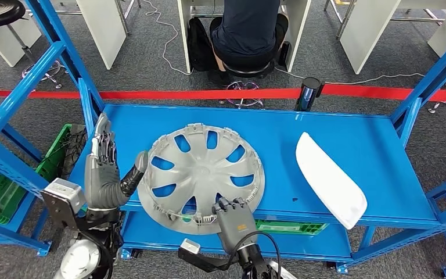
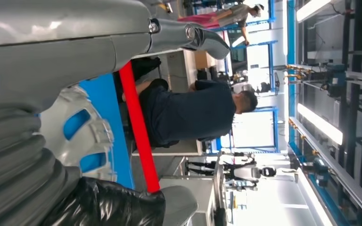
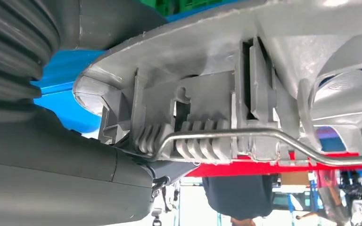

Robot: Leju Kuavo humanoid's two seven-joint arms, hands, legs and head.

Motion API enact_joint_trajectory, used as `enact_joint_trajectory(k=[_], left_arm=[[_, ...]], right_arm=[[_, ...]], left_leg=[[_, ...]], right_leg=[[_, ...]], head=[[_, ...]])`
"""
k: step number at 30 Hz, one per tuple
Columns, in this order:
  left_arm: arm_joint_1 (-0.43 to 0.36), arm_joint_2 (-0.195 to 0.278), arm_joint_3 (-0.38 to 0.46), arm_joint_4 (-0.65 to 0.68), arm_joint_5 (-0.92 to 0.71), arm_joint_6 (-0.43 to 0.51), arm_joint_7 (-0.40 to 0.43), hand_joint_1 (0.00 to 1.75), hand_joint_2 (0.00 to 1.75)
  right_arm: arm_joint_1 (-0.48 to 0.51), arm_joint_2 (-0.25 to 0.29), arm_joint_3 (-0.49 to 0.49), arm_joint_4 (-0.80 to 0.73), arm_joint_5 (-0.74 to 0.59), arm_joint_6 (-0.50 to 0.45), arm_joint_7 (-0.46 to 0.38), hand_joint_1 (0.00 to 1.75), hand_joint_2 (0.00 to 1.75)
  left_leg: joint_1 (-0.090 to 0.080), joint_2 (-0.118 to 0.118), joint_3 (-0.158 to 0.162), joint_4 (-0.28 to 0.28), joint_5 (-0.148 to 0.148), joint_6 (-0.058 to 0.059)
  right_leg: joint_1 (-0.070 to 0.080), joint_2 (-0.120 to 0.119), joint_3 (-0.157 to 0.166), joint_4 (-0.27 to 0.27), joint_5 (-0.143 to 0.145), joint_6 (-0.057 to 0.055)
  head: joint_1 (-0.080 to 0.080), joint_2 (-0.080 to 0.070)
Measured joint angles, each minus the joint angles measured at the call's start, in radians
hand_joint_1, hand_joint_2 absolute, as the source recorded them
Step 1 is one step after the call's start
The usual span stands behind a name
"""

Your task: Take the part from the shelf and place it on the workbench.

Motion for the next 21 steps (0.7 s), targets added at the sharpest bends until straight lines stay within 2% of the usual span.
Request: enact_joint_trajectory(k=[7,15,21], left_arm=[[0.030,0.001,0.002,-0.012,-0.019,0.030,0.016,0.00,1.75],[0.100,0.013,0.017,-0.062,-0.052,0.059,0.026,0.00,1.75],[0.140,0.025,0.029,-0.108,-0.063,0.068,0.027,0.00,1.75]], right_arm=[[0.039,-0.018,-0.029,-0.139,-0.024,0.021,0.042,1.75,1.75],[0.090,-0.056,-0.081,-0.485,-0.058,0.035,0.075,1.75,1.75],[0.124,-0.117,-0.134,-0.734,-0.182,0.015,0.051,1.75,1.75]], left_leg=[[0.000,0.000,-0.001,0.000,0.000,0.000],[0.000,0.000,-0.005,0.000,0.000,0.000],[0.000,0.000,-0.007,0.000,0.000,0.000]], right_leg=[[0.000,0.000,0.000,0.000,0.000,0.000],[0.000,0.000,-0.004,0.000,0.000,0.000],[0.000,0.000,-0.007,0.000,0.000,0.000]], head=[[0.000,0.000],[-0.001,0.000],[-0.001,0.000]])
